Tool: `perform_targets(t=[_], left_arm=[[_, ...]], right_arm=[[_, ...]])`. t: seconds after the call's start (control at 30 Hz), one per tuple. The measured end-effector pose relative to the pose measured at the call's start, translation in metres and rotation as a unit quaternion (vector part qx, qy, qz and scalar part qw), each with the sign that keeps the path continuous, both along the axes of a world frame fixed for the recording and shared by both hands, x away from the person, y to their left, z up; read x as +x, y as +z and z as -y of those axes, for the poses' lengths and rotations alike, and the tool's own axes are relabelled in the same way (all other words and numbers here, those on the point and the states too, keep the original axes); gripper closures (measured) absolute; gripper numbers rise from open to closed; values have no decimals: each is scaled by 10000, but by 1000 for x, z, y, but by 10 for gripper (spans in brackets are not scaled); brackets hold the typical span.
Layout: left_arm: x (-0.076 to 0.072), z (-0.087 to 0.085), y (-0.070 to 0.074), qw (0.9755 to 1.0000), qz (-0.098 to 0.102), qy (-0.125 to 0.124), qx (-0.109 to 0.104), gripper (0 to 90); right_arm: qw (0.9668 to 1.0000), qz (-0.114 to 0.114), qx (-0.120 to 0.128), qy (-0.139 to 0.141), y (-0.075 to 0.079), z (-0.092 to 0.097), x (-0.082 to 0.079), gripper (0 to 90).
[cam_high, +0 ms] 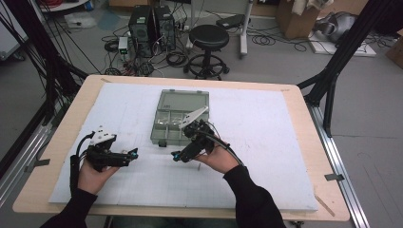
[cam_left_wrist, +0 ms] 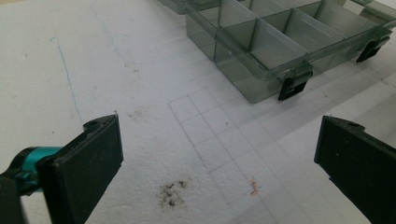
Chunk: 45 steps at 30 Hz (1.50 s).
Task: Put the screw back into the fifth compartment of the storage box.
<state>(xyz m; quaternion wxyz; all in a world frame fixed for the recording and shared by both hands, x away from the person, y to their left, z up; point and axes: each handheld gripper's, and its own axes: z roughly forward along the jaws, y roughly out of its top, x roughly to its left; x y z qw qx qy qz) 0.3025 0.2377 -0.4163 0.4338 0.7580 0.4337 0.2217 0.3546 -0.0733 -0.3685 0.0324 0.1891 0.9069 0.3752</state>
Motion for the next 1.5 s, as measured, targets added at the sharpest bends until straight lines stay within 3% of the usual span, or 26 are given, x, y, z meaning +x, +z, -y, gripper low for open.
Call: perform_targets(t=[0.63,0.77,0.83,1.07,1.1,1.27,1.5], left_arm=[[0,0,0,10000,16,-47,-29,17],[0,0,1,10000,16,-46,-27,17],[0,0,0,10000,13,-48,-20,17],[0,1,0,10000,8,-57,-15,17],[0,1,0,10000,10,-53,-22,17],[0,1,0,10000,11,-58,17,17],[0,1,1,10000,21,-61,11,17]], right_arm=[[9993,-124,-110,-321,-14,32,-16,8],[9994,-41,-68,-330,-17,41,-22,9],[9996,-15,-72,-267,-18,43,-24,69],[9996,-35,-85,-268,-18,47,-28,84],[9996,-58,-73,-255,-19,48,-29,192],[9994,-49,-138,-300,-24,52,-30,180],[9989,-154,-234,-382,-32,59,-32,346]])
